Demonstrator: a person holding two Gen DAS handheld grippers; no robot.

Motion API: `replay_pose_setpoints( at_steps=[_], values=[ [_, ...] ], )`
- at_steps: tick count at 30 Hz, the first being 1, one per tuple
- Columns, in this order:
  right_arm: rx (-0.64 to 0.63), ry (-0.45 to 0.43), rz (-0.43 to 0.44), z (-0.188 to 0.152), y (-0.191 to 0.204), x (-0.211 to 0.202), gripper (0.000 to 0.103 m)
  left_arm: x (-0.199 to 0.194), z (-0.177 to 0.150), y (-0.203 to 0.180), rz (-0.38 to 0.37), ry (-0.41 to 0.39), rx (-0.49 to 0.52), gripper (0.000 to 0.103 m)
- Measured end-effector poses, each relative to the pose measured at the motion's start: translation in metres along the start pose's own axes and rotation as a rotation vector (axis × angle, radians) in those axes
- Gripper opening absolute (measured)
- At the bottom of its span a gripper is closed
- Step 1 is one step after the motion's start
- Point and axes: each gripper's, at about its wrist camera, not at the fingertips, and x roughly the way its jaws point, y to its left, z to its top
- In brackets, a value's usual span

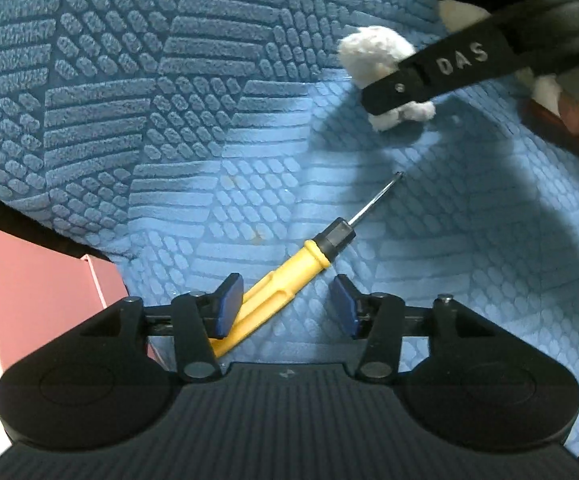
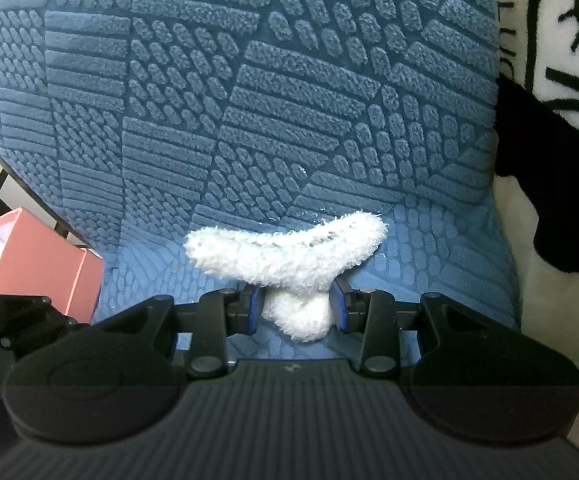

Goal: Organize rigid objects
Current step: 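Close the right gripper on the white plush toy while the left gripper closes on the screwdriver handle, then lift the screwdriver with the left gripper while the right gripper lifts the plush toy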

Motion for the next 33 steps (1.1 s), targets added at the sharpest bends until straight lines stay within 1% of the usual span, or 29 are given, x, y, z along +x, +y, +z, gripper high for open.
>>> replay_pose_setpoints(
  at_steps=[1, 3, 5, 7, 9, 12, 15, 16, 18, 19, 21, 22, 25, 28, 33],
  values=[
    [0.005, 0.000, 0.000, 0.000, -0.001, 0.000, 0.038, 0.000, 0.001, 0.001, -0.001, 0.006, -0.007, 0.038],
    [0.008, -0.002, -0.003, 0.000, 0.002, 0.003, 0.038, -0.002, 0.000, 0.006, -0.022, 0.022, -0.050, 0.027],
    [0.000, -0.003, -0.008, 0.000, 0.002, 0.002, 0.038, -0.005, -0.003, 0.008, -0.036, 0.027, -0.091, 0.024],
    [-0.009, -0.004, -0.009, 0.001, 0.003, 0.000, 0.038, -0.009, -0.008, 0.010, -0.045, 0.024, -0.140, 0.024],
    [-0.015, 0.001, -0.006, 0.001, 0.008, 0.002, 0.038, -0.017, -0.014, 0.011, -0.068, 0.012, -0.211, 0.022],
    [-0.035, 0.009, -0.007, -0.001, 0.017, 0.004, 0.038, -0.031, -0.025, 0.008, -0.082, -0.019, -0.294, 0.019],
    [-0.057, 0.016, -0.021, -0.004, 0.026, 0.006, 0.038, -0.039, -0.040, 0.000, -0.035, -0.064, -0.373, 0.019],
    [-0.065, 0.016, -0.024, -0.006, 0.027, 0.006, 0.038, -0.042, -0.047, -0.003, -0.039, -0.079, -0.409, 0.019],
    [-0.085, 0.017, -0.033, -0.012, 0.034, 0.006, 0.038, -0.045, -0.060, -0.006, -0.076, -0.095, -0.479, 0.019],
    [-0.096, 0.017, -0.040, -0.014, 0.036, 0.005, 0.038, -0.045, -0.064, -0.010, -0.076, -0.099, -0.485, 0.019],
    [-0.120, 0.016, -0.055, -0.017, 0.039, 0.005, 0.038, -0.050, -0.075, -0.020, -0.045, -0.115, -0.482, 0.019],
    [-0.134, 0.015, -0.063, -0.020, 0.042, 0.004, 0.038, -0.054, -0.081, -0.022, -0.043, -0.125, -0.500, 0.019],
    [-0.162, 0.010, -0.085, -0.028, 0.052, 0.002, 0.038, -0.053, -0.098, -0.025, -0.076, -0.142, -0.570, 0.019],
    [-0.177, 0.009, -0.098, -0.037, 0.056, -0.002, 0.037, -0.055, -0.118, -0.030, -0.084, -0.156, -0.621, 0.019],
    [-0.197, -0.008, -0.126, -0.054, 0.062, -0.018, 0.037, -0.059, -0.141, -0.041, -0.087, -0.170, -0.620, 0.019]
  ],
)
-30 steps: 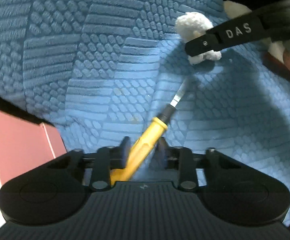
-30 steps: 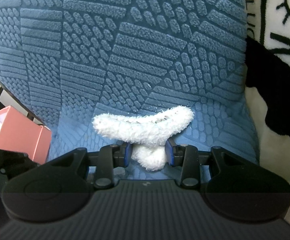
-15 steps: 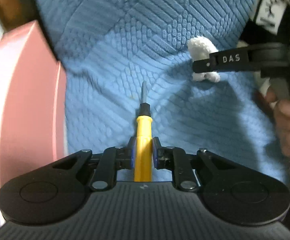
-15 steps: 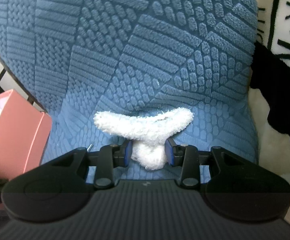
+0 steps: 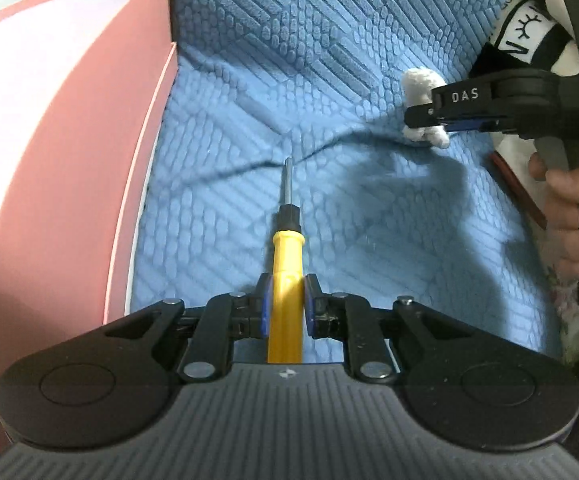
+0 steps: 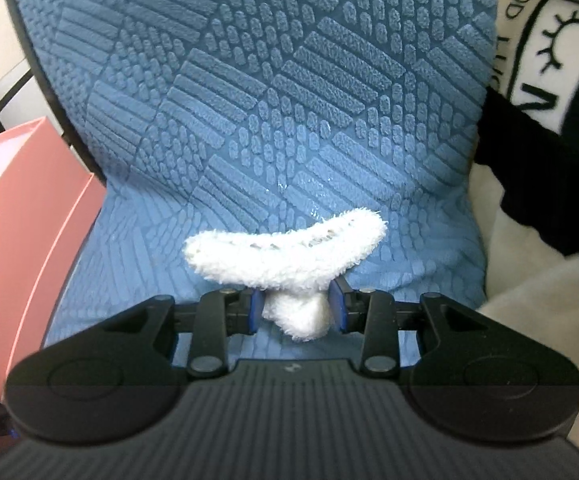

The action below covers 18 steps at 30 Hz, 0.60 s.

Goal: Organize rigid objects
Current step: 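Lift the screwdriver with the left gripper while the right gripper lifts the plush toy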

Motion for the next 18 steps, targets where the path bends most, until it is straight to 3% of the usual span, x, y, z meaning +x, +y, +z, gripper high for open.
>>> replay_pose_setpoints(
  at_steps=[7, 10, 18],
  values=[
    [-0.035, -0.028, -0.017, -0.020, 0.025, -0.022, 0.037, -0.003, -0.019, 0.004, -0.022, -0.024, -0.022, 0.019],
    [-0.010, 0.021, -0.008, -0.041, 0.027, -0.026, 0.037, -0.006, -0.024, 0.003, -0.033, -0.024, -0.001, 0.019],
    [-0.019, 0.008, -0.074, -0.083, 0.044, -0.059, 0.037, -0.011, -0.029, 0.015, -0.071, -0.021, -0.031, 0.019]
  ],
)
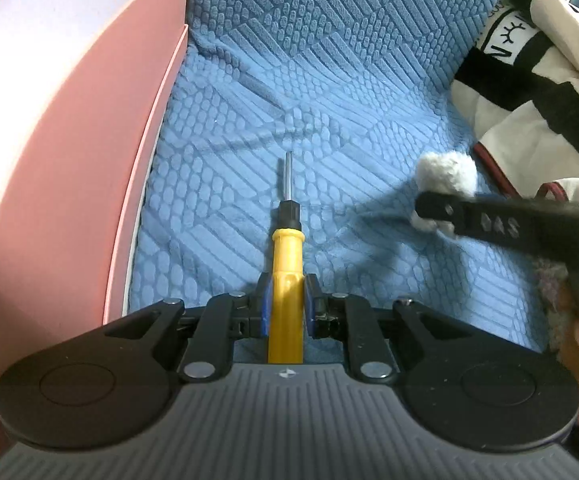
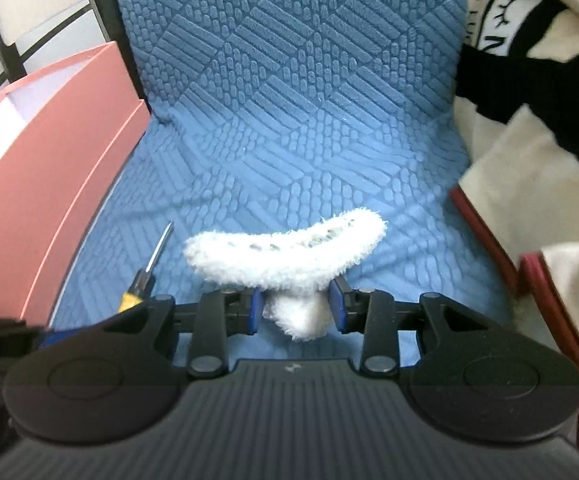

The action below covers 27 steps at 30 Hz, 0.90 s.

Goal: Organize rigid objects
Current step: 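Lift the screwdriver with the left gripper while the right gripper lifts the plush toy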

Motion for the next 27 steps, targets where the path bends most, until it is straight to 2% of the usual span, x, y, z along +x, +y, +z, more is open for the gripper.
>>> replay_pose_setpoints(
  at_steps=[10, 18, 21, 27],
  values=[
    [0.022, -0.005, -0.027, -0.052, 0.013, -0.045, 0.036, -0.001, 0.002, 0.006, -0.024, 0.006, -0.037, 0.020],
    [0.024, -0.029, -0.007, -0.063, 0.011, -0.038, 0.038, 0.002, 0.000, 0.000, 0.009, -0.001, -0.007, 0.021],
    [0.005, -0.044, -0.008, -0.064, 0.011, -0.032, 0.049, 0.004, 0.001, 0.000, 0.007, -0.007, -0.007, 0.024],
    [-0.053, -0.071, 0.017, -0.062, 0.018, -0.022, 0.048, 0.005, 0.004, -0.001, 0.019, -0.024, -0.014, 0.025]
  ],
)
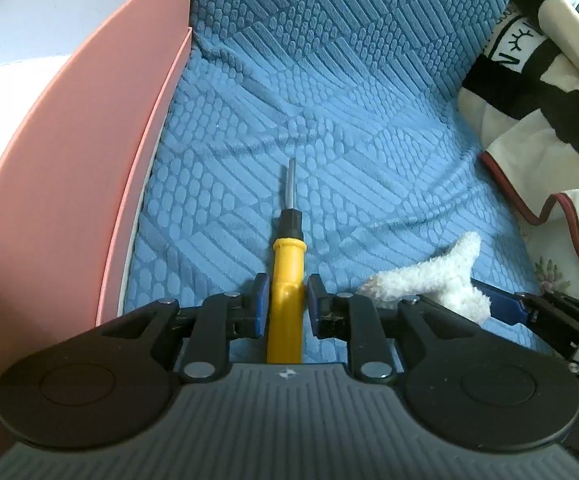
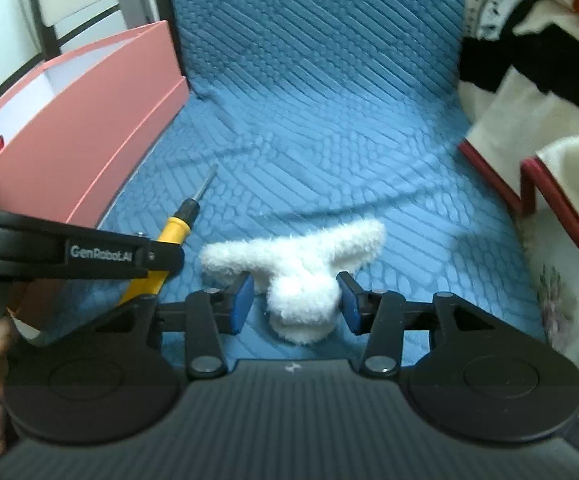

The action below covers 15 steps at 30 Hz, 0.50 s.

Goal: Organize rigid objects
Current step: 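Lift the screwdriver with the left gripper while the right gripper lifts the plush toy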

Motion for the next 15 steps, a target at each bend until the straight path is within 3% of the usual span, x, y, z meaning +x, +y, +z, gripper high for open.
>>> replay_pose_setpoints(
  at_steps=[1, 2, 3, 9, 15],
  values=[
    [-0.017, 0.003, -0.006, 0.000, 0.001, 0.002, 0.047, 0.001, 0.001, -0.001, 0.002, -0.003, 0.002, 0.025],
    [-0.026, 0.009, -0.014, 0.000, 0.002, 0.005, 0.037, 0.001, 0.001, -0.002, 0.003, -0.005, 0.005, 0.027],
    [-0.025, 0.017, -0.017, 0.000, 0.002, 0.007, 0.035, 0.001, 0.001, -0.003, 0.004, -0.007, 0.008, 0.028],
    [-0.015, 0.001, -0.116, 0.001, -0.002, 0.004, 0.035, 0.003, 0.000, -0.012, 0.037, -0.024, 0.051, 0.029],
    [0.049, 0.012, -0.101, 0.002, -0.013, 0.009, 0.036, 0.007, -0.004, -0.034, 0.127, -0.047, 0.201, 0.028]
  ],
)
